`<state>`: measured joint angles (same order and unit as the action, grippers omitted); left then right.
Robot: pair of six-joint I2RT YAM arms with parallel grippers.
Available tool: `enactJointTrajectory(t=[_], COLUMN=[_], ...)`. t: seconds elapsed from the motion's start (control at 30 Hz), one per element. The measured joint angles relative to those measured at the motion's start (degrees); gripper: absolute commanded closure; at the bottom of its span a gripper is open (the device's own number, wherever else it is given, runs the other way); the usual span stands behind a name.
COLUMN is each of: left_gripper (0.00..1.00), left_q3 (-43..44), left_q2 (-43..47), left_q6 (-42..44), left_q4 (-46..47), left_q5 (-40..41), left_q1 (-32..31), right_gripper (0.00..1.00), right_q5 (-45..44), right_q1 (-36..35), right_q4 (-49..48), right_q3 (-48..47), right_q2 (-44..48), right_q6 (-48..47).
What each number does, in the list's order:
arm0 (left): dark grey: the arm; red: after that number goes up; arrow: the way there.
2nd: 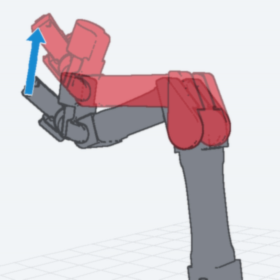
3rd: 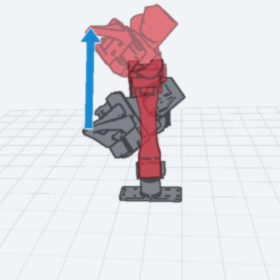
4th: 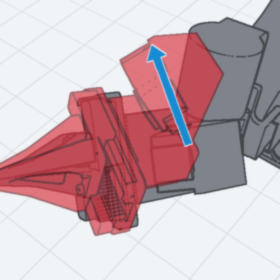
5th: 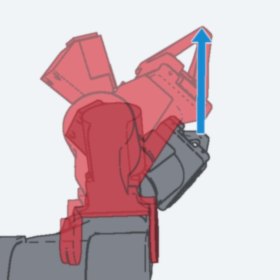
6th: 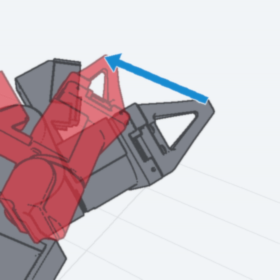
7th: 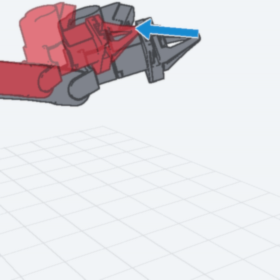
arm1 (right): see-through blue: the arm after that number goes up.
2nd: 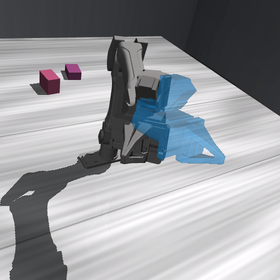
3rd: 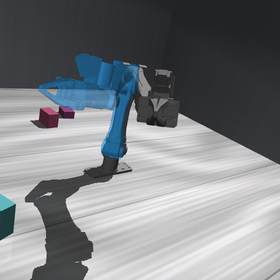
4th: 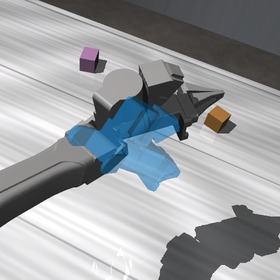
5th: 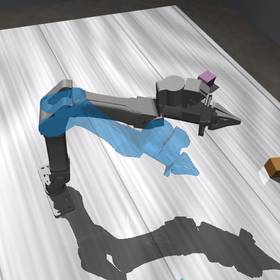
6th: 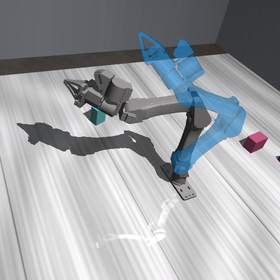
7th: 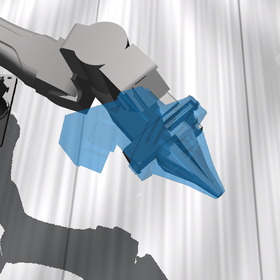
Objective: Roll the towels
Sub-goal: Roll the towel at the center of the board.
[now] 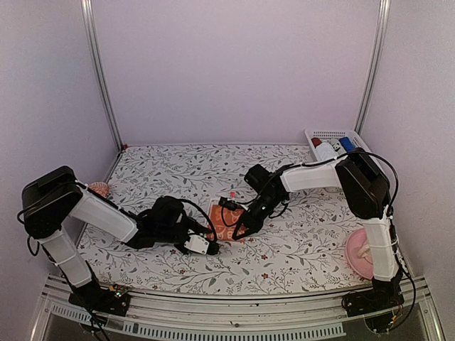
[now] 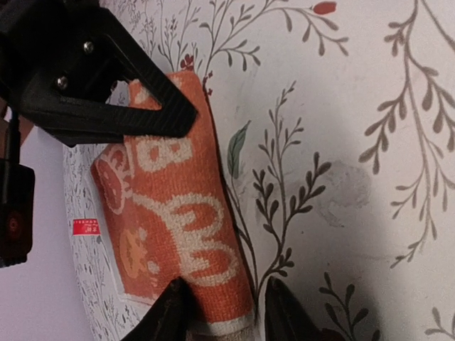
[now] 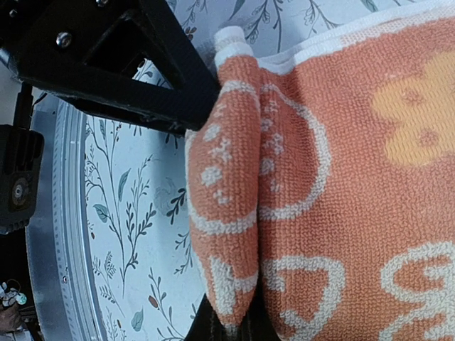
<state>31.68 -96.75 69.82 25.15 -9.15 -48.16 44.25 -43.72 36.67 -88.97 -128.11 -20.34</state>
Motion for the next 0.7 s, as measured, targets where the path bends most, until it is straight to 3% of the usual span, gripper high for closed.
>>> enactJointTrajectory(t=[0.27, 0.43, 0.63, 0.7], left_gripper=[0.78, 1.0, 1.0, 1.0], left_q3=[1.09, 2.05, 3.54, 4.35], left_q2=[-2.32, -3.58, -4.26, -4.09], left_q6=[0.22, -0.24, -1.27, -1.88], left_q4=[1.42, 1.46, 0.48, -1.27], left_q5=[2.86, 4.44, 5.79, 5.7], left_q1=[-0.07, -0.2, -0.24, -0.24], right_gripper=[0.95, 0.93, 0.83, 0.73], right_q5=[0.46, 0.92, 0.94, 0.92], right_q1=[0.04, 0.11, 0.31, 0.31], right_q4=[0.13, 0.24, 0.52, 0.61], right_q3=[0.0, 0.0, 0.0, 0.02], right_q2=[-0.02, -0.07, -0.13, -0.11], right_q6=[-0.26, -0.7, -1.49, -1.7])
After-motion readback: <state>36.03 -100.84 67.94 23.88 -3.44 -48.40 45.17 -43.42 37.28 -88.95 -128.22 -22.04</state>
